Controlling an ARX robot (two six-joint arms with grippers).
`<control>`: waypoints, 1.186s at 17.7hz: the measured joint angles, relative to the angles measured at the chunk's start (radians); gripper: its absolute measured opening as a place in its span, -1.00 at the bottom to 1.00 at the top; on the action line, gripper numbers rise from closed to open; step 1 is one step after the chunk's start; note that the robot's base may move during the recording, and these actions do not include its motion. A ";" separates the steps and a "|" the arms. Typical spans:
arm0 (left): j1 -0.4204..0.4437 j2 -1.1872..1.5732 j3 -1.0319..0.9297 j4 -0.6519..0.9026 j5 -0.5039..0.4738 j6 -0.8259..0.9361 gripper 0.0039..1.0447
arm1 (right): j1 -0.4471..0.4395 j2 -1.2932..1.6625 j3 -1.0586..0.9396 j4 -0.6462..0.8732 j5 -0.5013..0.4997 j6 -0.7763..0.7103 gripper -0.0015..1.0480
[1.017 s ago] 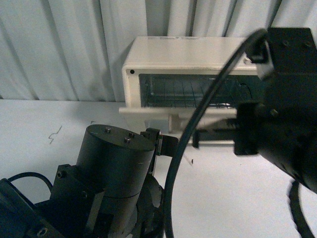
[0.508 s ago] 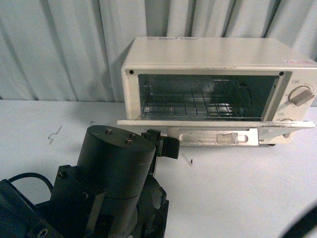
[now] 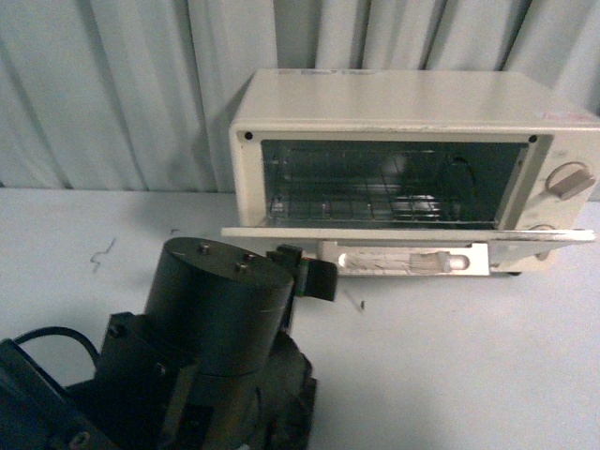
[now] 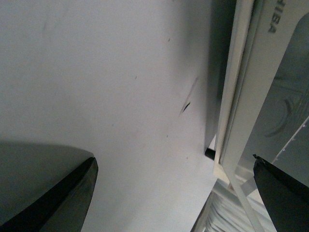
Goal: Open oven
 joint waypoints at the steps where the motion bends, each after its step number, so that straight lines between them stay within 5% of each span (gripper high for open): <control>1: 0.006 0.000 0.000 0.002 0.000 -0.001 0.88 | -0.083 -0.047 -0.010 0.072 -0.112 -0.117 -0.55; 3: -0.001 0.000 0.001 0.002 0.001 -0.001 0.88 | -0.075 -0.047 -0.031 0.058 -0.216 -0.245 -0.93; 15: 0.000 0.000 0.001 0.003 0.001 -0.001 0.88 | -0.074 -0.049 -0.031 0.068 -0.216 -0.311 -0.94; 21: 0.000 0.000 0.001 0.003 0.001 -0.001 0.88 | -0.074 -0.048 -0.031 0.068 -0.216 -0.311 0.30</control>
